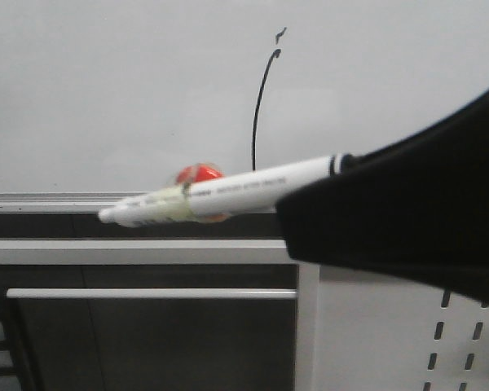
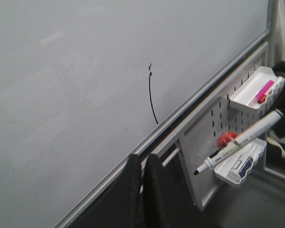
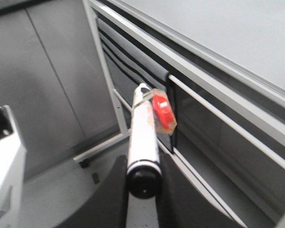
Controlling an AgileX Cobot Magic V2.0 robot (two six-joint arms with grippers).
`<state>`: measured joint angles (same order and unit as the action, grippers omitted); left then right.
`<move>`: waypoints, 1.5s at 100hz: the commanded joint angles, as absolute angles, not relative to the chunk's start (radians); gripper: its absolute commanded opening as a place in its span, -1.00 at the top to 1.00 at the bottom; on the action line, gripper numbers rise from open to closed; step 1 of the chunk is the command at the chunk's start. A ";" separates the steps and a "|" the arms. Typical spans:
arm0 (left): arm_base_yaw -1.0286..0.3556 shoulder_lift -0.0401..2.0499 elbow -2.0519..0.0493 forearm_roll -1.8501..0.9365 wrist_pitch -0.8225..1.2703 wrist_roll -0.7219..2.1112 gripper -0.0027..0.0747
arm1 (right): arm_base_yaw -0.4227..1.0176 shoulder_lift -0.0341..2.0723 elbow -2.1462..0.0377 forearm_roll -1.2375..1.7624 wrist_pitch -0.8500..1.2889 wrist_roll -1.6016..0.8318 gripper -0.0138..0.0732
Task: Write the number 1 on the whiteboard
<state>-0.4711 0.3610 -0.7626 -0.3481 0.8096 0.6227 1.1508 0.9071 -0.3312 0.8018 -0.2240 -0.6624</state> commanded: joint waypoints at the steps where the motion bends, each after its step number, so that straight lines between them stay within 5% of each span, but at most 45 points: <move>1: -0.480 0.373 -0.790 -0.397 0.770 0.727 0.98 | 1.151 0.903 -0.413 0.793 -0.231 -0.664 0.80; 26: -0.480 0.373 -0.790 -0.397 0.836 1.006 0.82 | 1.139 0.960 -0.561 0.793 -0.193 -0.664 0.80; 57: -0.480 0.381 -0.790 -0.414 0.910 1.260 -0.27 | 1.077 1.082 -0.707 0.795 -0.045 -0.664 0.80; 113: -0.480 0.503 -0.746 -0.432 0.798 1.329 -0.18 | 1.073 1.111 -0.831 0.832 0.090 -0.664 0.80; 150: -0.480 0.594 -0.637 -0.649 0.682 1.493 -0.12 | 0.861 1.074 -0.772 0.856 0.269 -0.629 0.80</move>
